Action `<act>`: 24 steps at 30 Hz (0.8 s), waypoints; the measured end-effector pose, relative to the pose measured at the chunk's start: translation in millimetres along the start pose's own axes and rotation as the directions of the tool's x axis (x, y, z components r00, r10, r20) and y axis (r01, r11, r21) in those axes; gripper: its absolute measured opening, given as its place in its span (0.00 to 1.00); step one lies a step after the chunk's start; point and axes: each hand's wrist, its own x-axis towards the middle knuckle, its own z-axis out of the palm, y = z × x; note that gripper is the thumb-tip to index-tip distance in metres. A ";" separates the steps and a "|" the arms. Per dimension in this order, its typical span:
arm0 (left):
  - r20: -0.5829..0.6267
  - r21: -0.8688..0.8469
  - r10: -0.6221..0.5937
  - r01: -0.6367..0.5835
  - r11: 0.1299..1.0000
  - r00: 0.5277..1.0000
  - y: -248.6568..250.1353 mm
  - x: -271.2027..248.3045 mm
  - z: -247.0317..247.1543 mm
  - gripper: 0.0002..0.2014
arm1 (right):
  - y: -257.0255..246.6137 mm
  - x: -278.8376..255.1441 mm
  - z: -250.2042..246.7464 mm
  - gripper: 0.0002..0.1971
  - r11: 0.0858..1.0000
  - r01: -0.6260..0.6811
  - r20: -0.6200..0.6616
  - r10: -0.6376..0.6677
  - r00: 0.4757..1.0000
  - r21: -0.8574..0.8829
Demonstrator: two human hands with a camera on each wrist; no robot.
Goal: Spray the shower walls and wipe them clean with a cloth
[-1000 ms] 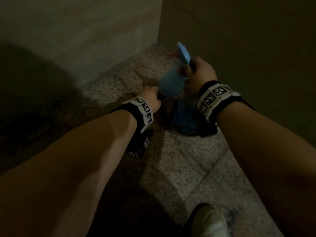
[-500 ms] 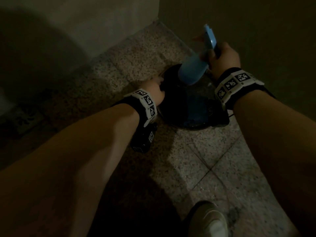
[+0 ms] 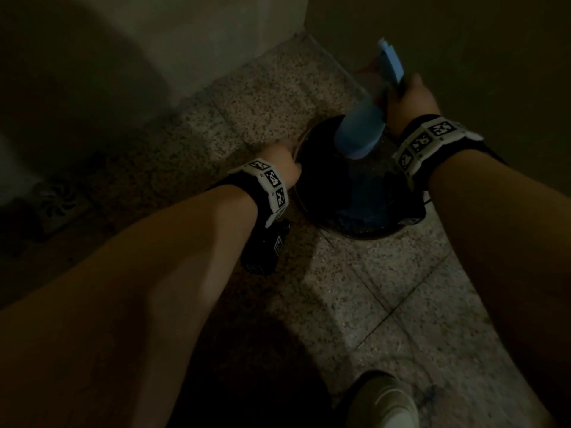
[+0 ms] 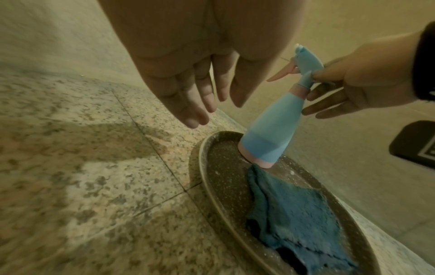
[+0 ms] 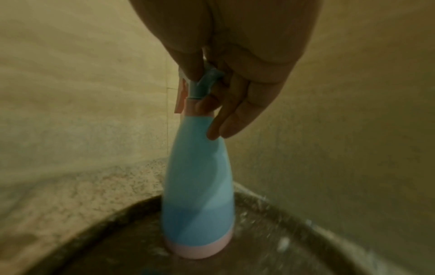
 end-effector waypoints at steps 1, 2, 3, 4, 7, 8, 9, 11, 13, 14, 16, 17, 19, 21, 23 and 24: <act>0.015 -0.002 0.005 -0.005 1.000 1.000 -1.4 -0.8 -1.6 0.24 | 1.0 -0.7 1.0 0.20 0.999 -0.015 0.000 0.015 1.000 0.030; 0.021 0.015 0.011 -0.011 1.000 1.000 -1.7 -2.9 -3.0 0.24 | 2.5 -0.8 2.2 0.23 0.998 -0.029 0.002 0.028 1.000 0.059; 0.023 0.027 0.009 -0.010 1.000 1.000 -2.0 -4.7 -4.5 0.23 | 3.9 -0.7 2.9 0.27 0.995 -0.042 0.004 0.042 0.999 0.091; 0.005 0.045 0.010 -0.010 0.999 1.000 -3.3 -4.1 -4.6 0.23 | 5.7 -1.2 3.4 0.31 0.990 -0.058 0.002 0.058 0.998 0.126; -0.113 0.153 0.024 -0.006 0.988 0.993 -2.1 -10.2 -7.0 0.20 | 10.8 -4.8 4.3 0.39 0.987 -0.094 -0.071 0.104 0.992 0.130; -0.139 0.179 0.029 -0.004 0.984 0.990 -2.0 -11.6 -8.1 0.20 | 12.0 -6.5 4.1 0.39 0.993 -0.083 -0.111 0.092 0.990 0.078; -0.151 0.188 0.027 0.002 0.982 0.988 -1.3 -13.4 -9.7 0.20 | 11.4 -9.9 3.3 0.39 0.998 -0.069 -0.141 0.070 0.988 0.012; -0.149 0.194 0.041 -0.011 0.981 0.988 1.1 -18.1 -15.1 0.21 | 7.9 -16.6 0.7 0.38 0.992 -0.025 -0.166 0.004 0.986 -0.124; -0.148 0.206 0.045 -0.014 0.978 0.988 6.3 -23.0 -24.8 0.22 | 0.0 -24.5 -4.5 0.37 0.974 0.028 -0.162 -0.066 0.985 -0.226; -0.145 0.215 0.054 -0.022 0.976 0.988 10.0 -24.2 -30.9 0.23 | -4.9 -27.6 -8.1 0.37 0.963 0.053 -0.154 -0.096 0.983 -0.264; -0.105 0.232 0.065 -0.039 0.972 0.992 22.6 -30.2 -47.4 0.26 | -17.0 -34.5 -18.3 0.37 0.940 0.094 -0.121 -0.140 0.983 -0.327; -0.089 0.239 0.068 -0.045 0.970 0.994 30.5 -34.3 -57.3 0.26 | -23.7 -38.0 -25.2 0.38 0.929 0.109 -0.105 -0.155 0.982 -0.353; -0.097 0.271 0.086 -0.057 0.961 0.992 46.7 -41.9 -79.6 0.26 | -38.3 -44.6 -40.4 0.37 0.919 0.130 -0.074 -0.169 0.983 -0.373; -0.132 0.310 0.120 -0.074 0.948 0.984 64.4 -50.0 -105.4 0.26 | -56.3 -50.4 -58.4 0.37 0.909 0.137 -0.054 -0.172 0.984 -0.395; -0.181 0.297 0.146 -0.087 0.951 0.973 82.8 -59.9 -131.8 0.27 | -76.7 -59.6 -78.5 0.37 0.898 0.179 -0.049 -0.216 0.975 -0.402; -0.188 0.283 0.139 -0.082 0.956 0.972 91.7 -64.5 -142.6 0.27 | -84.8 -63.9 -87.0 0.37 0.887 0.201 -0.037 -0.238 0.971 -0.415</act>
